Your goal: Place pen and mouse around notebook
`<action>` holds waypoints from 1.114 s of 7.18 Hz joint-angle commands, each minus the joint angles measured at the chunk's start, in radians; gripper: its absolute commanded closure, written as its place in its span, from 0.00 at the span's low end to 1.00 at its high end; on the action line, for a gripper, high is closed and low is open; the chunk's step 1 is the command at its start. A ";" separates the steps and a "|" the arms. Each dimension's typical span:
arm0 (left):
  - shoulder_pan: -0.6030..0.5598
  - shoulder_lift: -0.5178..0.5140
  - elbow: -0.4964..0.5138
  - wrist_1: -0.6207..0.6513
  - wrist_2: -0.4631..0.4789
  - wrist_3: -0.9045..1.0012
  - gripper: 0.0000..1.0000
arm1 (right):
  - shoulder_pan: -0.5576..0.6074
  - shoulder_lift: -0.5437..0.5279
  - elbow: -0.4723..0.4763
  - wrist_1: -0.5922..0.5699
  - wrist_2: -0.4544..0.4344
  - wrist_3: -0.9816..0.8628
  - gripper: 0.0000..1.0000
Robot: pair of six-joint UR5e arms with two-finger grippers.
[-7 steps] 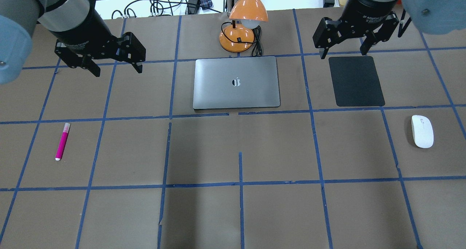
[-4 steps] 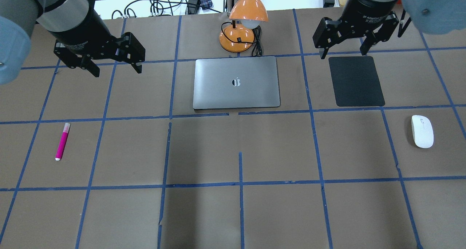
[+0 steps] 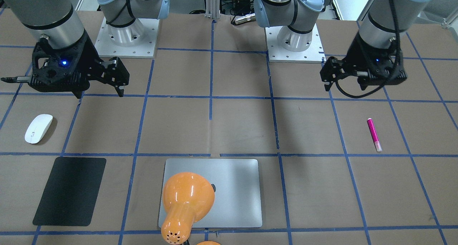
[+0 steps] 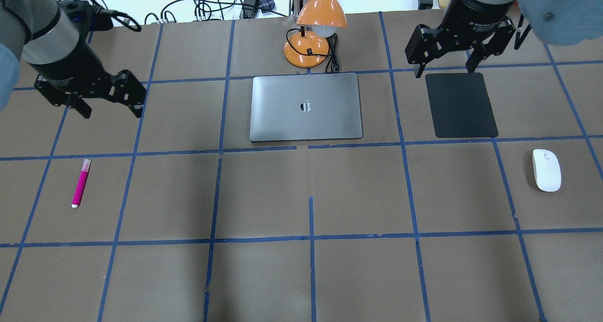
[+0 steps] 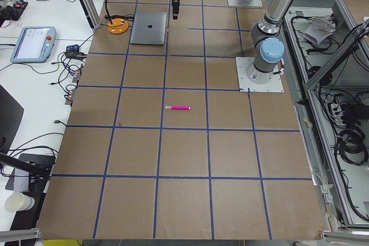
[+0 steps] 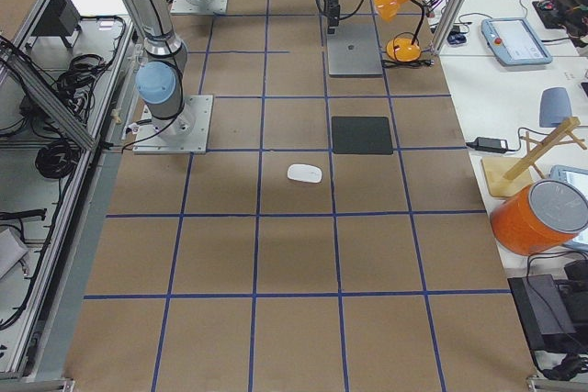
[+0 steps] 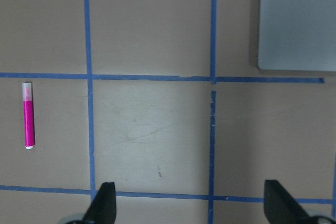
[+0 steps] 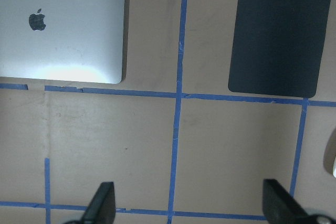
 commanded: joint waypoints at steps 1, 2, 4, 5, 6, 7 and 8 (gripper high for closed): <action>0.211 -0.084 -0.175 0.280 0.000 0.238 0.00 | -0.052 0.016 0.033 -0.005 -0.007 -0.041 0.00; 0.268 -0.131 -0.269 0.438 0.006 0.378 0.00 | -0.139 0.024 0.075 -0.019 -0.012 -0.057 0.00; 0.376 -0.269 -0.320 0.629 0.012 0.460 0.00 | -0.385 0.061 0.223 -0.176 -0.007 -0.260 0.00; 0.379 -0.326 -0.296 0.641 0.015 0.462 0.00 | -0.466 0.097 0.301 -0.312 -0.006 -0.385 0.00; 0.381 -0.362 -0.285 0.641 0.015 0.462 0.00 | -0.521 0.146 0.363 -0.449 -0.010 -0.448 0.00; 0.381 -0.388 -0.287 0.642 0.015 0.465 0.00 | -0.556 0.194 0.392 -0.559 -0.018 -0.487 0.00; 0.382 -0.397 -0.282 0.642 0.015 0.468 0.01 | -0.578 0.237 0.399 -0.588 -0.020 -0.517 0.00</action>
